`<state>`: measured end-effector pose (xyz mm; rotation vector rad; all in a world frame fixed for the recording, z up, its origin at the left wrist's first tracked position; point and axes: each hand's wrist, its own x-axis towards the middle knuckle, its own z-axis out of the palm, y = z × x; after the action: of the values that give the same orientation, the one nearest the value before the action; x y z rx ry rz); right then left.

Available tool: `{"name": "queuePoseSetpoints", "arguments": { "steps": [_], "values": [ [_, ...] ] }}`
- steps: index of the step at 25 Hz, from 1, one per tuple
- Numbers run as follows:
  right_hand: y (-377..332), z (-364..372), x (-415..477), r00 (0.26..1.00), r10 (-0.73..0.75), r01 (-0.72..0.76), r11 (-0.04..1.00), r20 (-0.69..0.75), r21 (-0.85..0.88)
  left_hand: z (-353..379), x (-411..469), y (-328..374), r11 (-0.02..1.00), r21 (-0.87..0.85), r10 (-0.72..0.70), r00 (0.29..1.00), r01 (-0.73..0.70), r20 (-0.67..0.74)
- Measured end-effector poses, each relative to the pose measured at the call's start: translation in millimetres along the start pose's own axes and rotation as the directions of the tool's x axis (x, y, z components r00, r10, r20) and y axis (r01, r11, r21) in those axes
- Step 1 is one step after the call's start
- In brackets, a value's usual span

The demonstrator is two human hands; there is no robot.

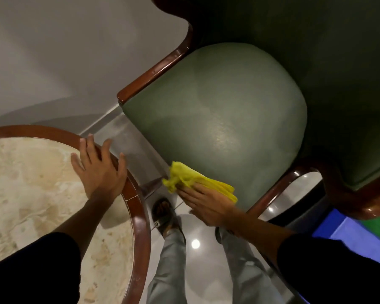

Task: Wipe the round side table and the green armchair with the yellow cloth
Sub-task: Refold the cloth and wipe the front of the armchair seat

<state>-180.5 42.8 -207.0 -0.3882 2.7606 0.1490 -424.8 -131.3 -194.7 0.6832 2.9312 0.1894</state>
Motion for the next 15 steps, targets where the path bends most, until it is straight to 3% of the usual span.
{"name": "queuePoseSetpoints", "arguments": {
  "steps": [2,3,4,5,6,7,8,9,10,11,12,13,14,15],
  "values": [
    [22.9,18.1,-40.6,0.985,0.131,-0.122,0.989,-0.109,0.089,-2.7,0.1,2.3,1.0,-0.001,-0.009,1.0,0.009,0.011],
    [44.5,24.2,-50.4,0.943,0.307,-0.29,0.947,-0.126,0.137,-3.8,0.1,3.0,1.0,-0.003,-0.011,1.0,0.011,0.017],
    [69.3,27.7,-57.8,0.823,0.557,-0.525,0.82,-0.107,0.228,-5.0,0.0,4.5,1.0,-0.004,-0.006,1.0,0.006,0.03],
    [90.5,26.7,-65.2,0.61,0.792,-0.73,0.579,-0.037,0.363,-5.9,-1.1,5.5,1.0,-0.001,0.001,0.999,-0.001,0.045],
    [101.9,25.0,-67.2,0.36,0.932,-0.827,0.295,0.048,0.478,-6.9,-1.9,6.3,1.0,0.0,0.002,0.999,-0.002,0.054],
    [100.1,21.7,-61.4,0.149,0.979,-0.843,0.052,0.14,0.535,-7.9,-2.8,7.6,1.0,-0.003,-0.005,0.998,0.005,0.062],
    [85.5,16.9,-50.4,0.039,0.981,-0.835,-0.072,0.19,0.545,-9.6,-4.1,9.7,1.0,-0.012,-0.019,0.997,0.02,0.078],
    [63.1,11.6,-36.7,0.05,0.983,-0.845,-0.053,0.176,0.532,-11.7,-4.3,14.1,0.999,-0.028,-0.037,0.995,0.04,0.095],
    [35.8,5.8,-24.3,0.194,0.973,-0.852,0.104,0.124,0.514,-14.5,-4.8,20.8,0.997,-0.043,-0.053,0.993,0.058,0.108],
    [10.9,-0.7,-16.6,0.437,0.898,-0.795,0.365,0.04,0.484,-17.0,-5.8,29.2,0.997,-0.046,-0.048,0.993,0.054,0.112],
    [-4.3,-3.3,-14.6,0.681,0.731,-0.644,0.631,-0.053,0.431,-18.9,-8.3,40.8,0.999,-0.035,-0.002,0.994,0.006,0.111],
    [-5.5,-4.4,-18.3,0.831,0.539,-0.462,0.805,-0.134,0.372,-20.3,-12.4,54.3,0.996,-0.037,0.085,0.989,-0.081,0.12],
    [0.4,-6.5,-26.6,0.877,0.439,-0.358,0.867,-0.193,0.346,-22.8,-16.6,70.1,0.981,-0.077,0.19,0.971,-0.18,0.148],
    [4.3,-10.3,-37.0,0.861,0.461,-0.364,0.853,-0.213,0.373,-26.2,-20.3,87.6,0.952,-0.15,0.291,0.938,-0.265,0.19]
  ]
}}
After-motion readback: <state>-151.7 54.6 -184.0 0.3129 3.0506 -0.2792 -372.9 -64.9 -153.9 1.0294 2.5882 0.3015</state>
